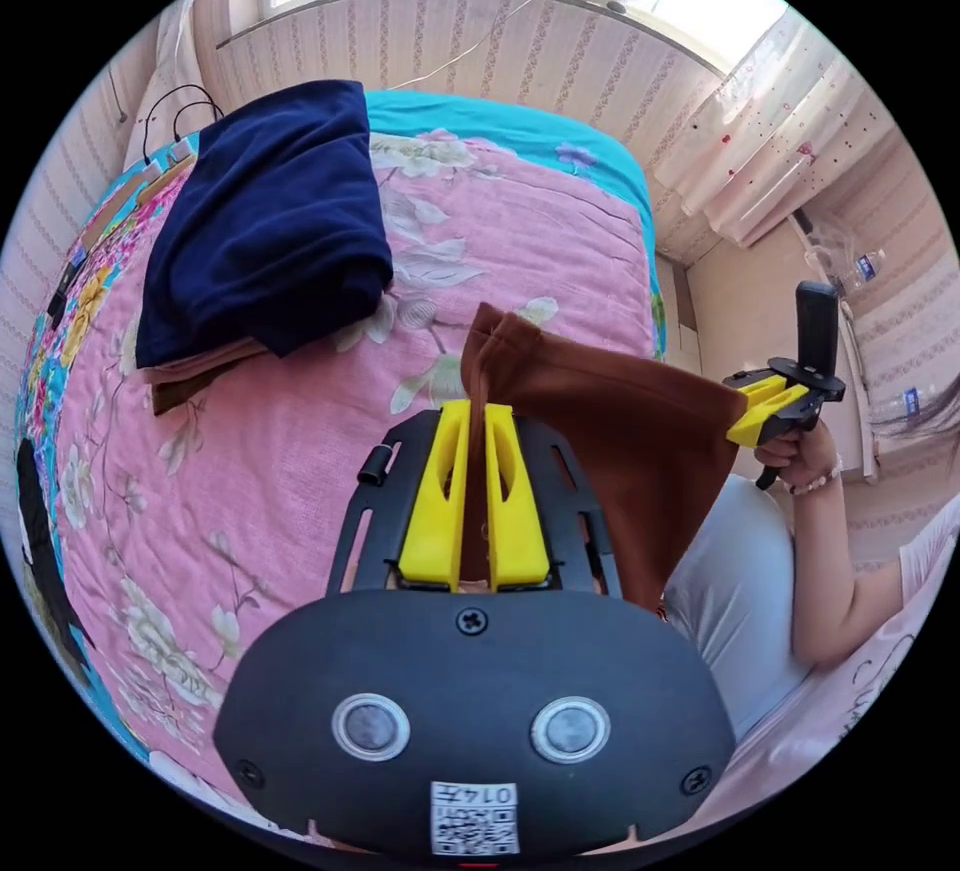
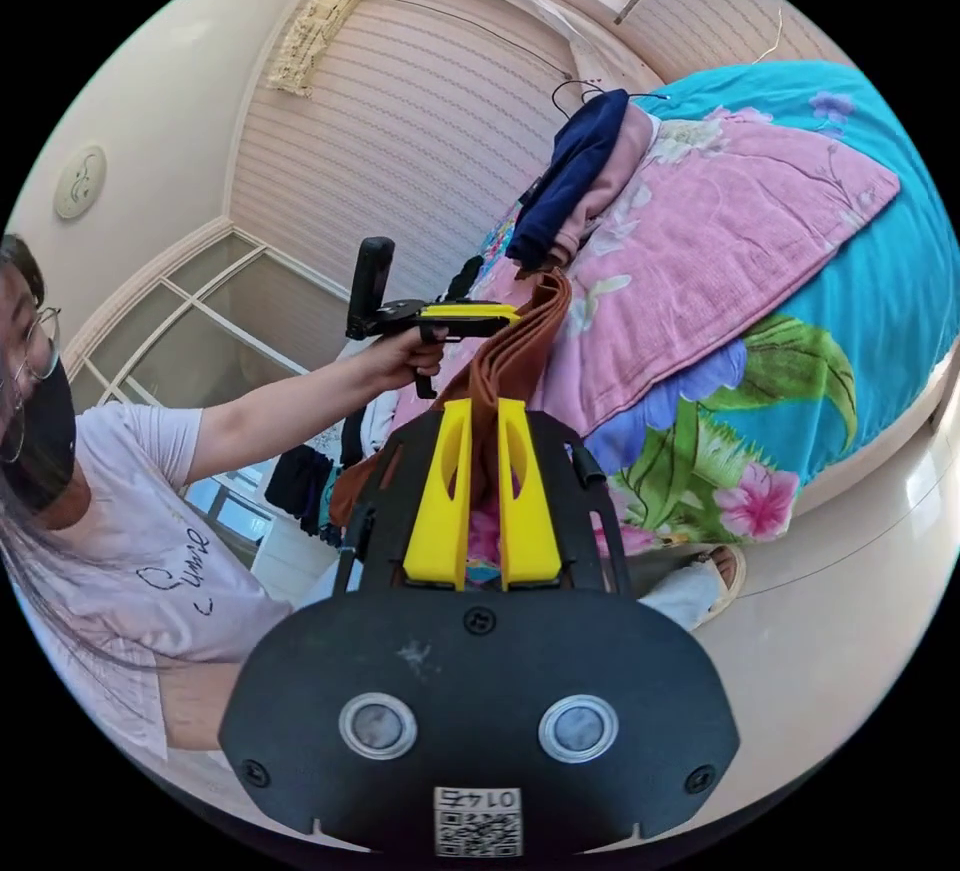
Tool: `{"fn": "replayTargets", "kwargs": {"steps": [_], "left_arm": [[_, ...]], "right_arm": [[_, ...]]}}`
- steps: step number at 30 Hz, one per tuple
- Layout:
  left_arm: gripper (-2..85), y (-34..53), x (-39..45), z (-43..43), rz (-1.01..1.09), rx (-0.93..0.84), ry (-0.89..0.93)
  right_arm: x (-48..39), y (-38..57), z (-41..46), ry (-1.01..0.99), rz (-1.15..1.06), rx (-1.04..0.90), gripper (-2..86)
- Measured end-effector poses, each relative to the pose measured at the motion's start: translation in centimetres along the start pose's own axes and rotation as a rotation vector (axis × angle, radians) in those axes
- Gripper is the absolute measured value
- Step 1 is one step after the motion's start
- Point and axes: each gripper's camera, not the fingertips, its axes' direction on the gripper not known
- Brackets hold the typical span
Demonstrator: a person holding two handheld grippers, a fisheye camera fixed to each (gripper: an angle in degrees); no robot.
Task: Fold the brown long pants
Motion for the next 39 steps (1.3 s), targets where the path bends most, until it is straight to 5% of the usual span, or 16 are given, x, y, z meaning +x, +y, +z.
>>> {"fn": "replayTargets", "kwargs": {"steps": [9,16,20,29,33,35,39], "left_arm": [[0.3,11.7,-2.8,-19.9,-0.158,0.325,0.022],[0.1,31.5,-5.2,-33.7,-0.395,0.455,-0.057],[-0.1,45.0,-6.2,-40.1,-0.589,0.541,-0.109],[1.0,70.0,-8.7,-53.7,-0.886,0.713,-0.294],[1.2,82.7,-9.0,-56.9,-1.193,0.549,-0.635],[1.7,87.8,-7.9,-57.3,-1.275,0.585,-0.603],[2.4,93.2,-3.0,-56.6,-1.27,0.621,-0.505]], "right_arm": [[-7.5,-3.3,3.4,-0.427,-0.384,-0.021,3.3],[-22.0,-3.4,17.5,-0.655,-0.604,-0.398,3.3],[-29.4,0.6,28.6,-0.774,-0.5,-0.56,3.3],[-50.5,8.0,49.0,-0.716,-0.636,-0.803,4.1],[-57.9,12.8,57.7,-0.517,-0.757,-0.882,5.8],[-59.2,16.7,62.9,-0.367,-0.731,-1.005,6.7],[-59.8,19.1,64.7,-0.448,-0.64,-1.135,7.1]]}}
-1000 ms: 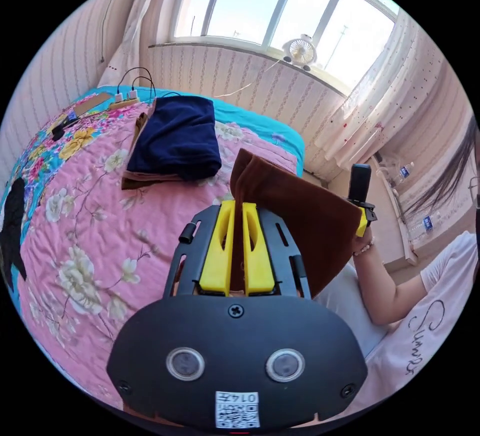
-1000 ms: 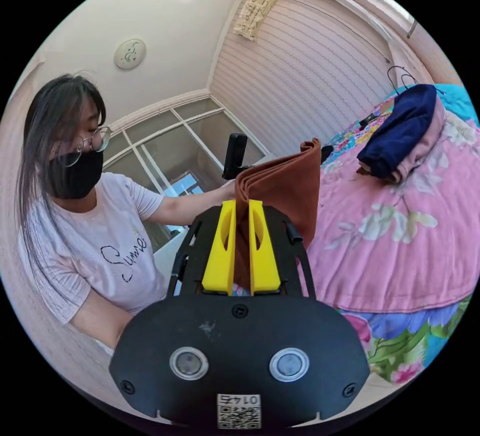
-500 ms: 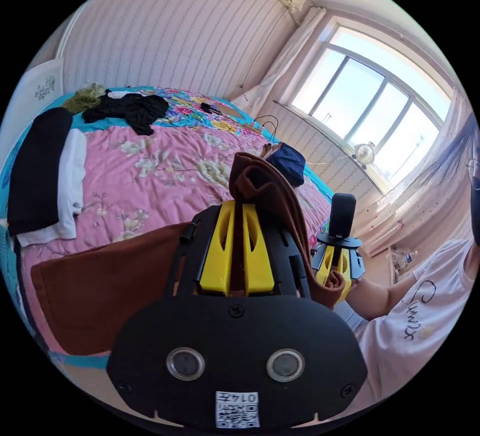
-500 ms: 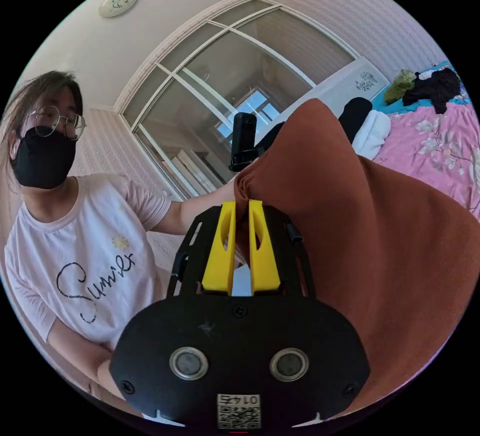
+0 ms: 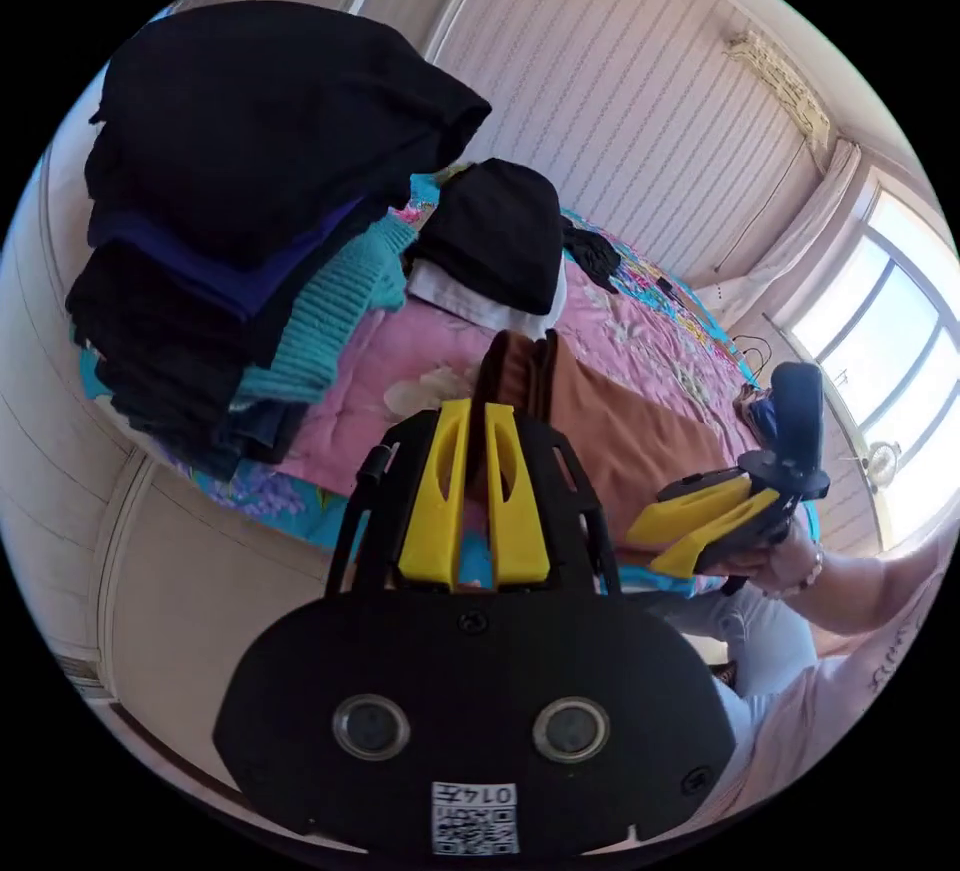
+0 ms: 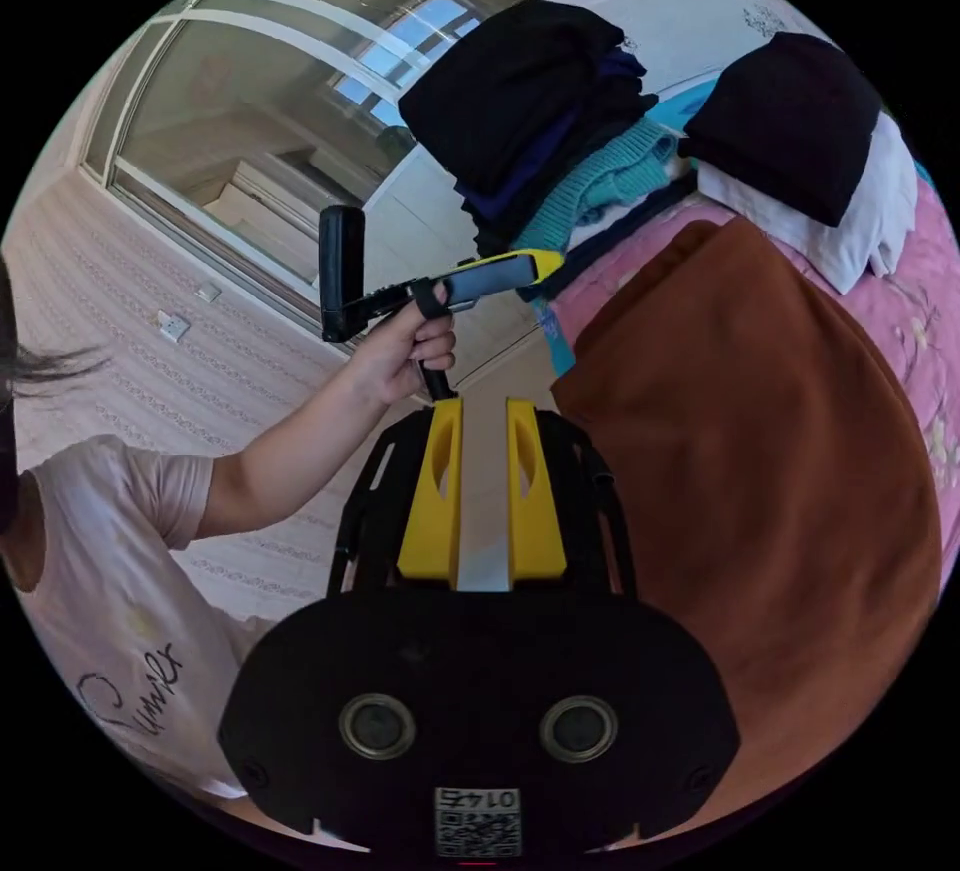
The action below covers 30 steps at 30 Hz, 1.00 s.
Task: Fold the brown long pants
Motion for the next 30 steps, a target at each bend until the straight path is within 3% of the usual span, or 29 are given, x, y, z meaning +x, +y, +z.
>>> {"fn": "replayTargets", "kwargs": {"steps": [6,13,17,22,30], "left_arm": [[4.9,6.3,-0.5,-3.2,-0.127,0.022,0.13],[7.1,5.7,-0.7,-5.2,-0.277,0.113,0.147],[7.3,3.2,-2.6,-5.1,-0.331,0.105,0.192],[-0.2,2.6,-5.3,-8.2,-0.367,0.168,0.203],[-0.4,4.2,-8.4,-13.2,-0.432,0.177,0.226]], "right_arm": [[-0.2,-2.4,-2.4,0.158,0.018,-0.002,7.4],[-0.6,-13.8,-3.2,0.515,-0.085,-0.101,8.6],[-0.4,-19.2,-2.7,0.524,-0.087,-0.133,9.5],[-0.9,-22.7,-2.6,0.53,-0.094,-0.145,9.9],[-2.3,-27.4,-1.2,0.567,-0.163,-0.22,11.1]]}}
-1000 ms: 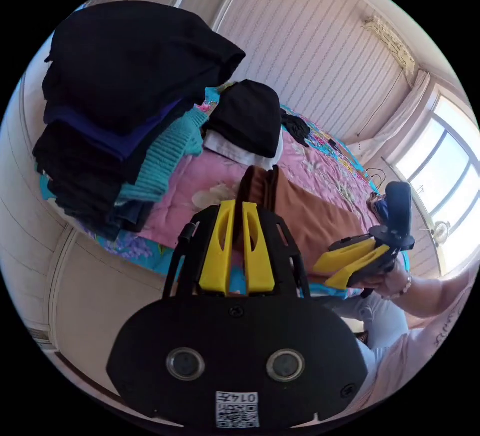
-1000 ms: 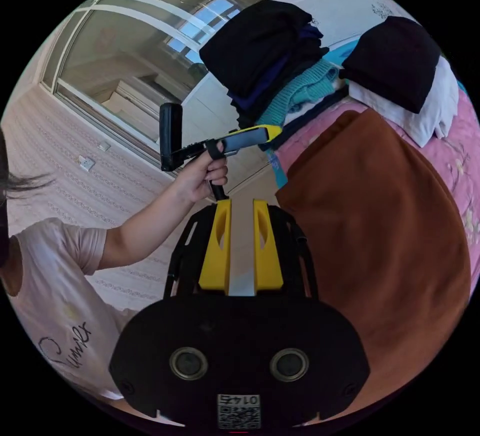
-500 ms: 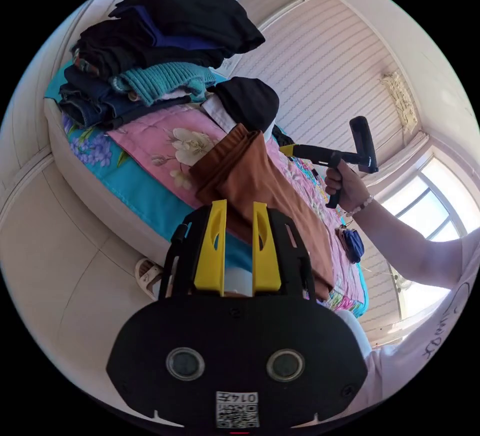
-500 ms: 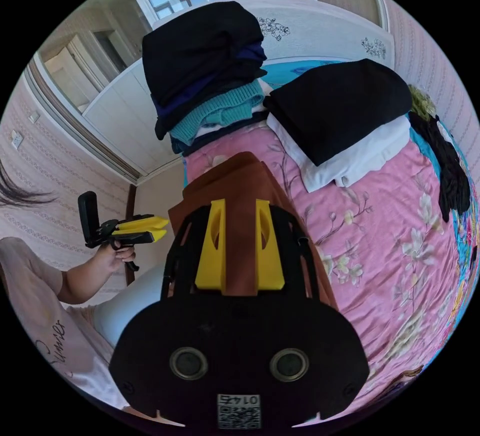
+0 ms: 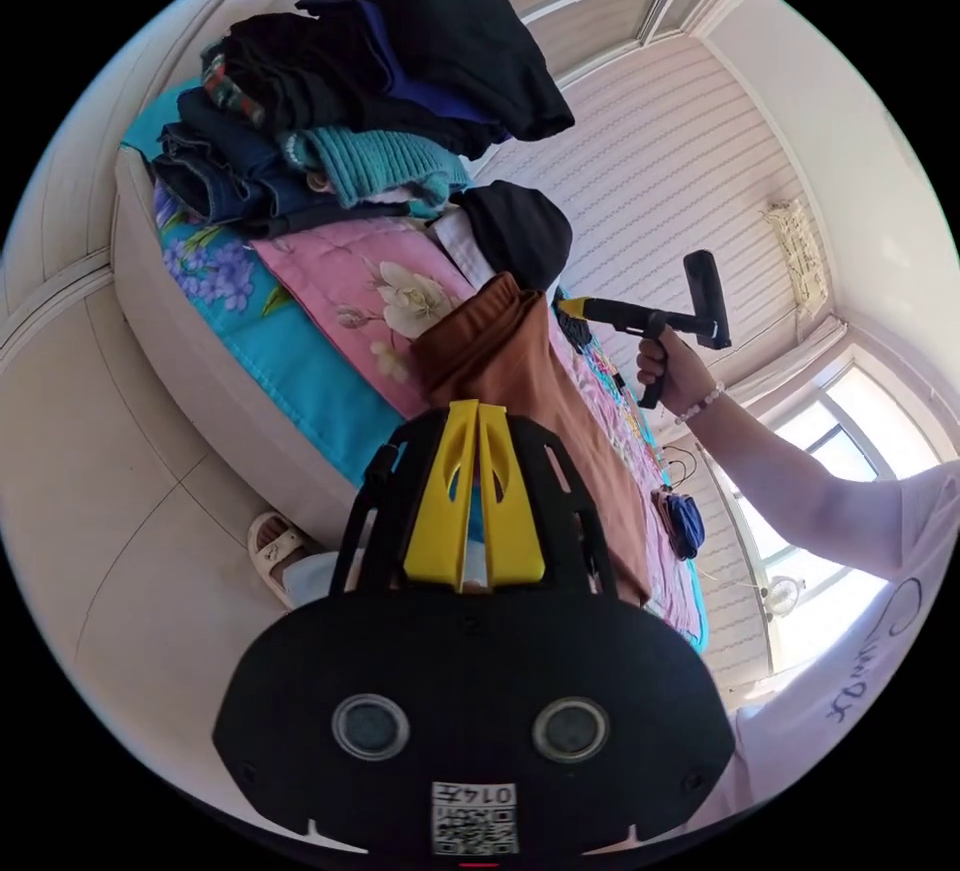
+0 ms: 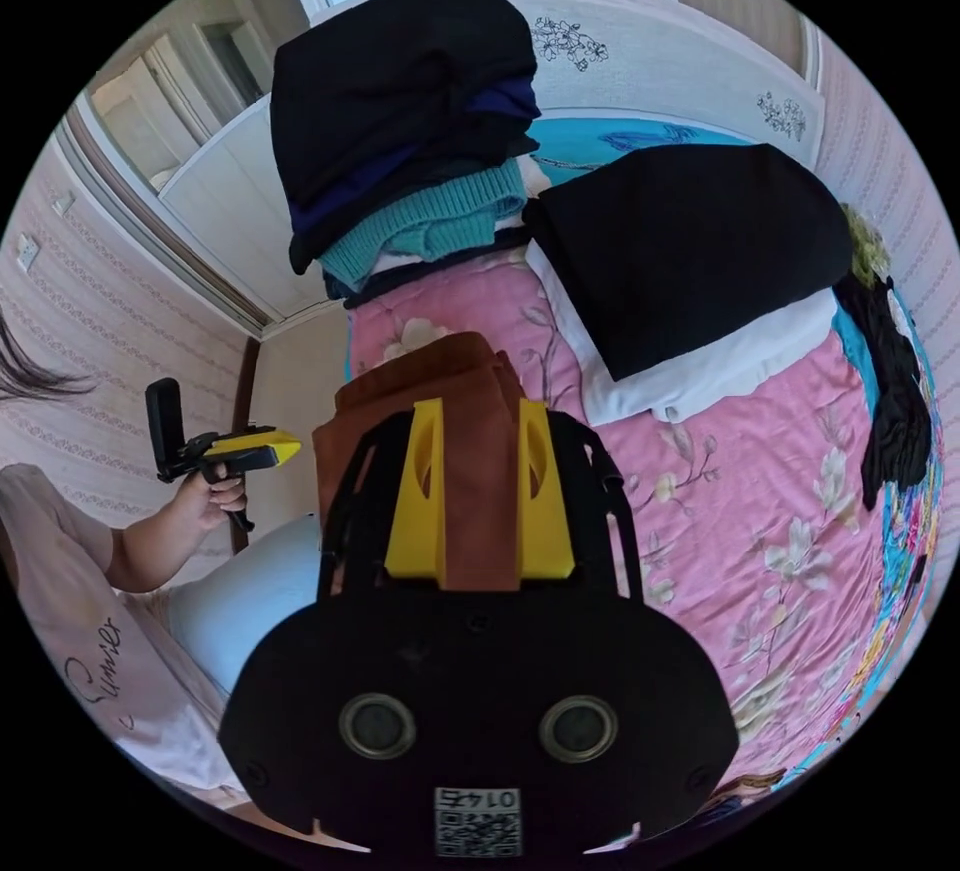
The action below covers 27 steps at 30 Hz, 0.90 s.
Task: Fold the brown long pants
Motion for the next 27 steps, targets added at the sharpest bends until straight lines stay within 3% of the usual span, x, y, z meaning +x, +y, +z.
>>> {"fn": "replayTargets", "kwargs": {"steps": [7,11,16,21,27], "left_arm": [[7.8,-1.1,0.6,-1.2,-0.038,0.085,-0.002],[1.7,-2.0,1.1,0.2,-0.037,0.034,0.023],[-0.1,-1.1,2.4,-4.3,0.02,0.074,0.024],[3.0,-0.5,0.0,-2.7,-0.031,-0.03,-0.044],[9.1,0.1,0.2,-4.0,-0.012,0.034,-0.085]], "right_arm": [[0.8,-3.8,2.1,-0.004,-0.005,-0.101,9.9],[0.5,-4.8,1.2,-0.02,-0.051,-0.118,2.2],[-0.5,-5.7,-1.9,-0.079,-0.143,-0.059,0.8],[-0.9,-7.2,-0.6,-0.089,-0.158,-0.094,3.3],[-0.4,-9.5,0.9,-0.033,-0.163,-0.126,11.1]]}}
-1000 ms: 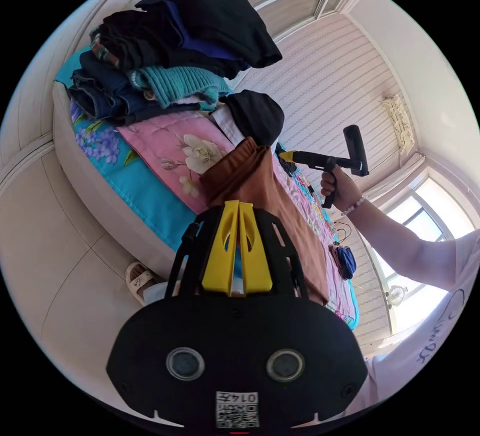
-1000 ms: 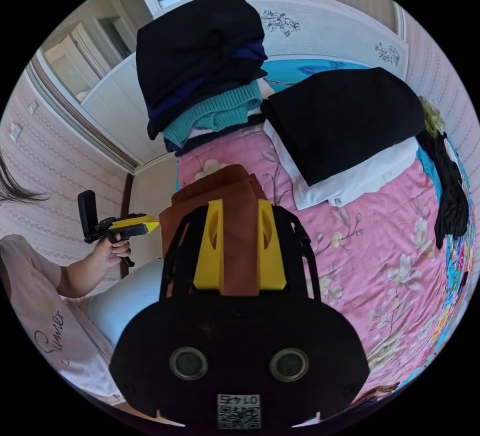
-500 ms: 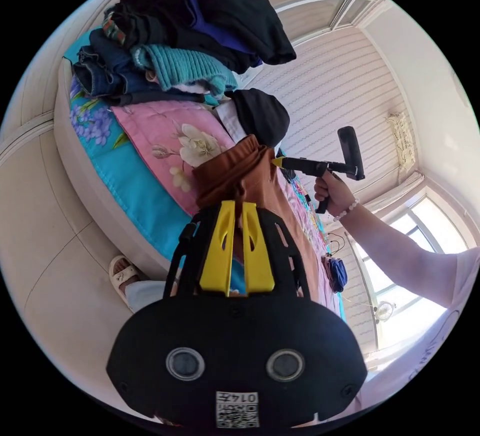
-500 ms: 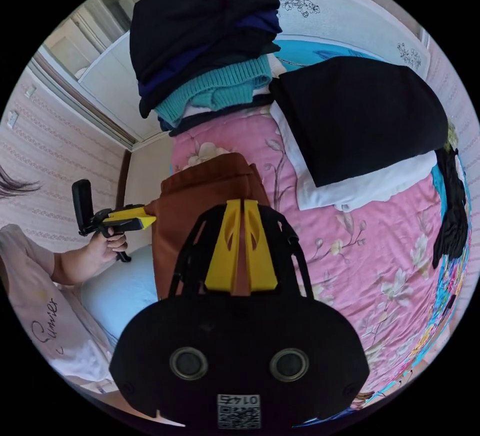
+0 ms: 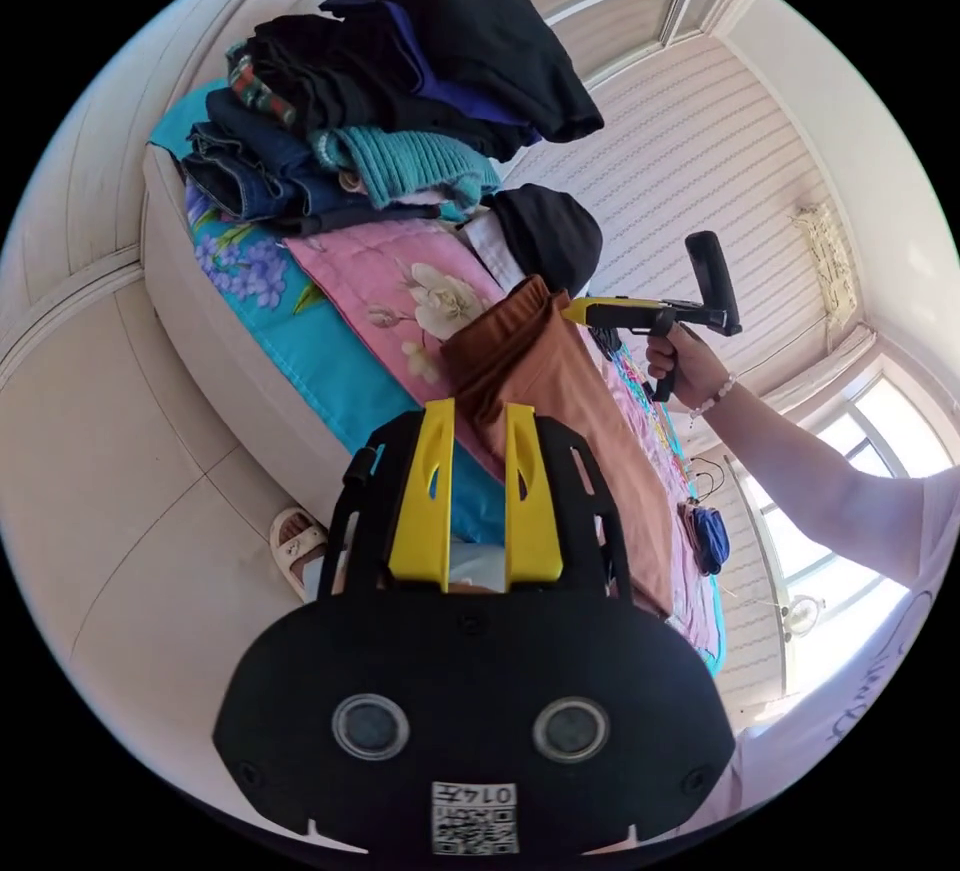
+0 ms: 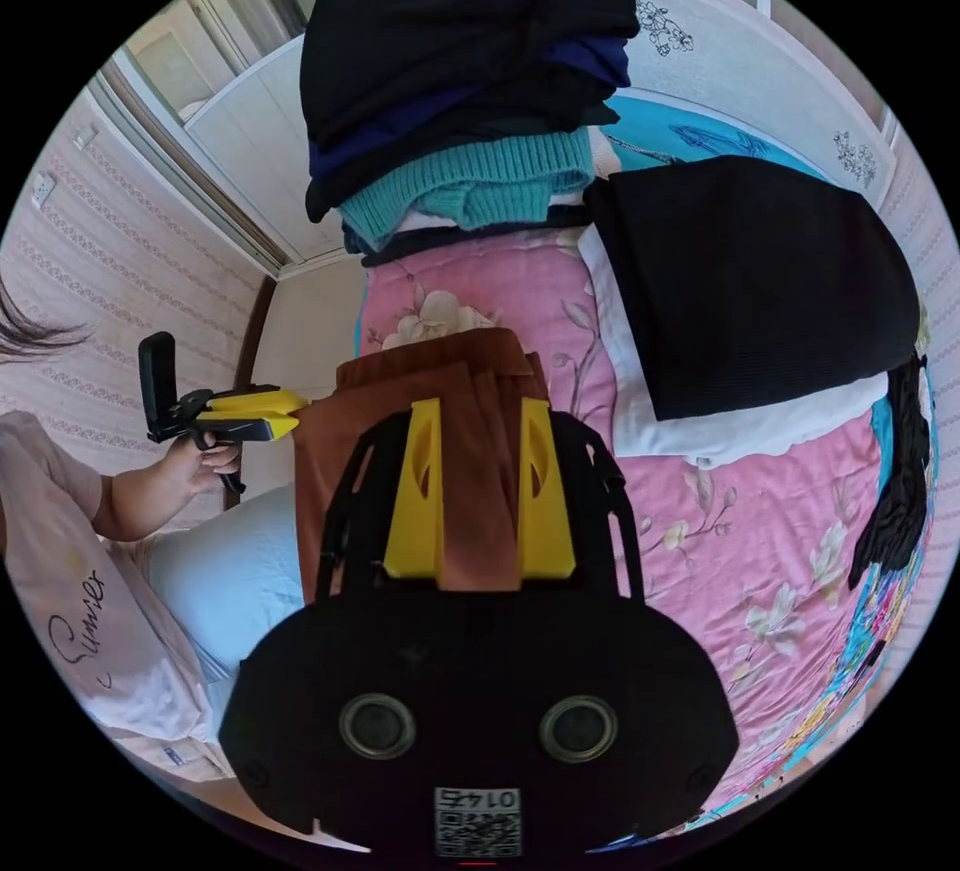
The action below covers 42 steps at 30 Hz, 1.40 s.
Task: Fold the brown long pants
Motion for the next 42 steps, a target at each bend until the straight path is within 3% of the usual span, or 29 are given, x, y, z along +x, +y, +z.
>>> {"fn": "replayTargets", "kwargs": {"steps": [5,7,12,16,18,20,25,32,35,37,42], "left_arm": [[8.9,1.1,-1.3,3.8,-0.064,-0.063,0.163],[4.7,1.8,-1.0,4.1,-0.06,-0.026,0.192],[3.8,2.6,3.8,1.9,0.056,0.074,0.19],[4.2,1.5,5.9,3.8,0.138,0.064,-0.036],[6.1,2.4,6.3,9.5,0.244,-0.142,-0.276],[6.4,3.6,7.4,9.9,0.311,-0.156,-0.317],[5.2,9.0,13.1,6.2,0.582,-0.106,-0.405],[-0.7,18.4,22.9,12.9,0.966,-0.331,0.032],[-0.9,22.1,26.4,17.9,1.115,-0.397,-0.007],[-1.0,25.8,26.3,23.4,1.241,-0.561,-0.119],[-1.0,28.4,25.7,24.9,1.252,-0.569,-0.091]], "right_arm": [[1.2,-1.4,0.6,-0.067,-0.007,-0.049,8.9],[0.9,-1.2,-0.2,-0.077,-0.038,-0.028,6.1],[0.5,-0.3,-4.4,-0.068,-0.071,0.063,3.0],[1.3,-2.1,-4.9,-0.029,0.019,0.141,3.6],[2.0,-3.3,-2.2,0.014,0.111,0.059,4.8],[2.2,-3.2,-0.2,0.008,0.131,-0.066,5.0],[0.7,3.6,-5.1,0.118,0.094,0.027,0.7],[-2.0,11.7,-1.6,0.262,0.137,-0.171,-0.4],[-2.2,10.7,0.2,0.322,0.168,-0.136,-0.4],[-1.3,9.9,2.5,0.296,0.204,-0.19,-0.4],[-1.4,9.1,6.7,0.4,0.154,-0.34,-0.5]]}}
